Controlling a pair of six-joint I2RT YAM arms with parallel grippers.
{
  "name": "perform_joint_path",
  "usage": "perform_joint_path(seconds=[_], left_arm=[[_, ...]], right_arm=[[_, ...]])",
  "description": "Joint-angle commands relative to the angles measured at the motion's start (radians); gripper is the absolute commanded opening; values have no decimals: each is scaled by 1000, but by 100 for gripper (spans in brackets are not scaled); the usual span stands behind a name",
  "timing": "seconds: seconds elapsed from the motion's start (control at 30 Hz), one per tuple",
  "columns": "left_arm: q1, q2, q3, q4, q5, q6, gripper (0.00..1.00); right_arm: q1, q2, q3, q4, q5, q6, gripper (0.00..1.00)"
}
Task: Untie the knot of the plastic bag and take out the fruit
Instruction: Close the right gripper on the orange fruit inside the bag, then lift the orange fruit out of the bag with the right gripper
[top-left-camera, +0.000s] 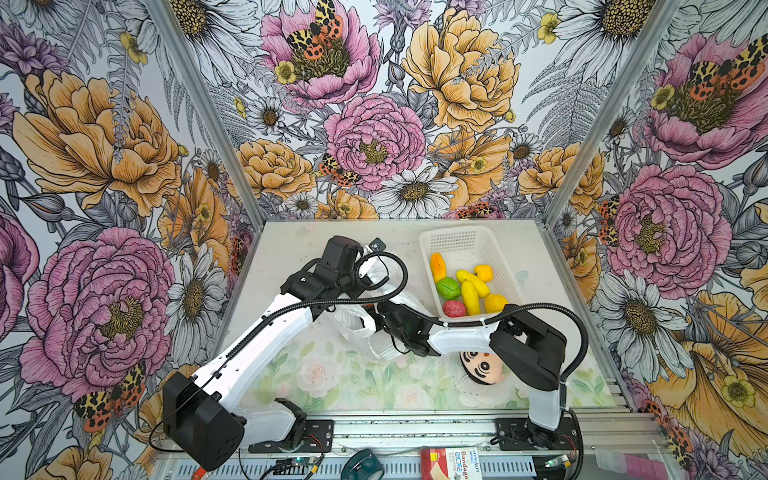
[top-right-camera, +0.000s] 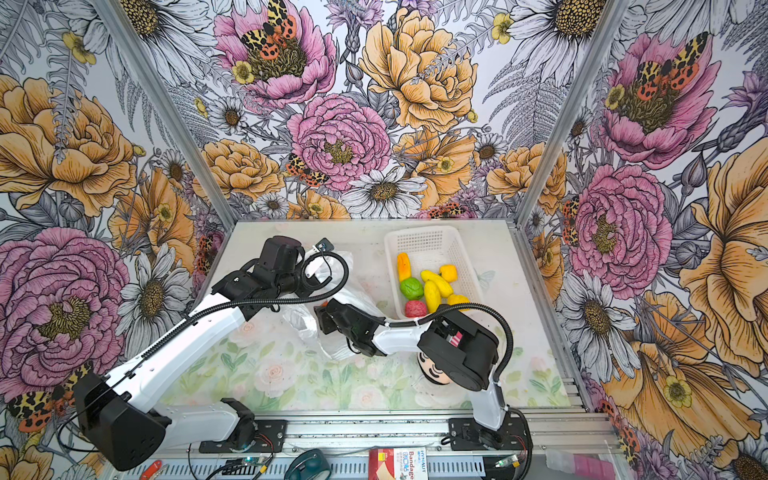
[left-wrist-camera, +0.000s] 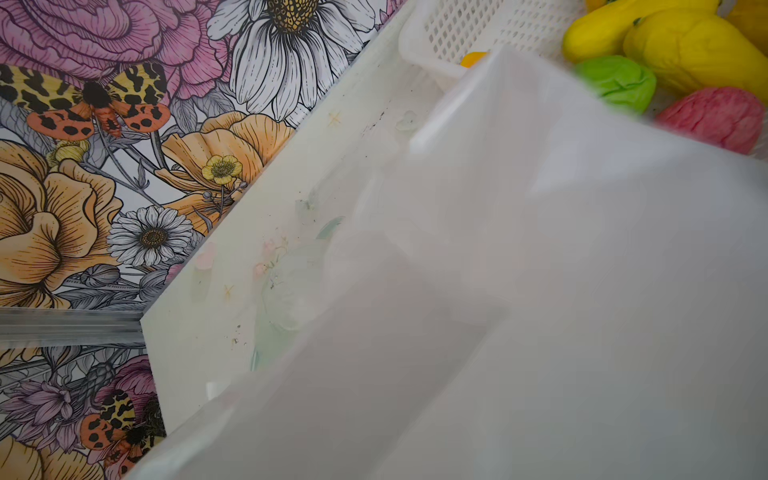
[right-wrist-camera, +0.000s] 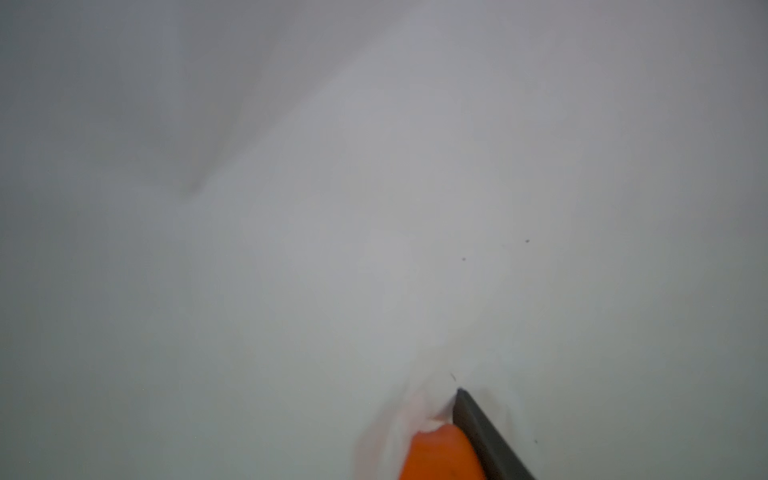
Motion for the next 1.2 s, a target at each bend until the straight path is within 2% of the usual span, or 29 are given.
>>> perform_joint_path(seconds=[0.0,0.13,0.27,0.5,0.67,0.77,0.97,1.17], left_arm=[[35,15,29,-17,-34,-35,0],[46,5,34,-19,-34,-42,0],[44,-18,29,-18,-15,-38,0],[50,-43,31,-17,-21,-41,0],[78,-57,31,-17,-34,-60,0],[91,-72,28,-15,-34,-66,0],[123,-85,25,-17,-63,-71,0],[150,-88,29,-17,-48,-81,0]], right_arm=[[12,-75,-37,178,2,-57,38],[2,-11,2,146,55,-68,38],[-9,119,133,41,44,-56,36],[32,308,359,-120,59,-115,33],[65,296,293,-53,69,-269,32],[72,256,236,-42,58,-353,22],[81,183,116,72,-5,-397,26],[121,209,156,26,23,-459,27]])
